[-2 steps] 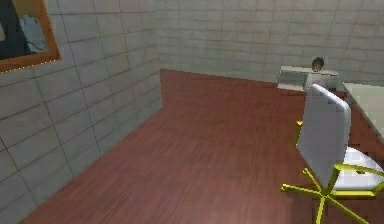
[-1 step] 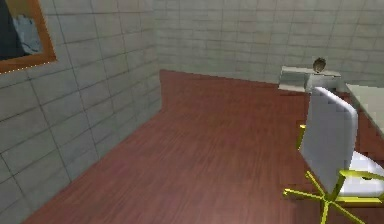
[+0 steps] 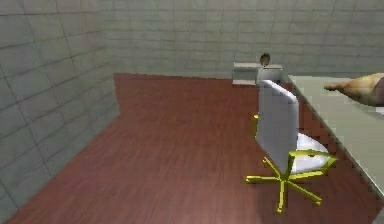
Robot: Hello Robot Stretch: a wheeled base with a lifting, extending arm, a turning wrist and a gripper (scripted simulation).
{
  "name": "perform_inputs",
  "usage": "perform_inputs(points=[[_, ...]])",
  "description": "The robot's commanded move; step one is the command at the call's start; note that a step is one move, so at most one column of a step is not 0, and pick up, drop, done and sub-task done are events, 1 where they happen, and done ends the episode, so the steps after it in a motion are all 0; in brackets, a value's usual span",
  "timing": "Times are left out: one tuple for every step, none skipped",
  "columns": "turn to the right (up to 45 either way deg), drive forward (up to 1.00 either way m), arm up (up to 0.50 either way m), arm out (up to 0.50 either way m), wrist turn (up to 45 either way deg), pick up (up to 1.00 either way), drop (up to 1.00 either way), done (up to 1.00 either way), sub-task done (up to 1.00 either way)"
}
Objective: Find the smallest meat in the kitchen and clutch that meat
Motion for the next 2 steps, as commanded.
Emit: perform_inputs(points=[[0.0, 1.00, 0.00, 0.00, 0.0, 0.00, 0.00, 0.00, 0.00], [0.0, 0.80, 0.00, 0.00, 0.0, 0.00, 0.00, 0.00, 0.00]])
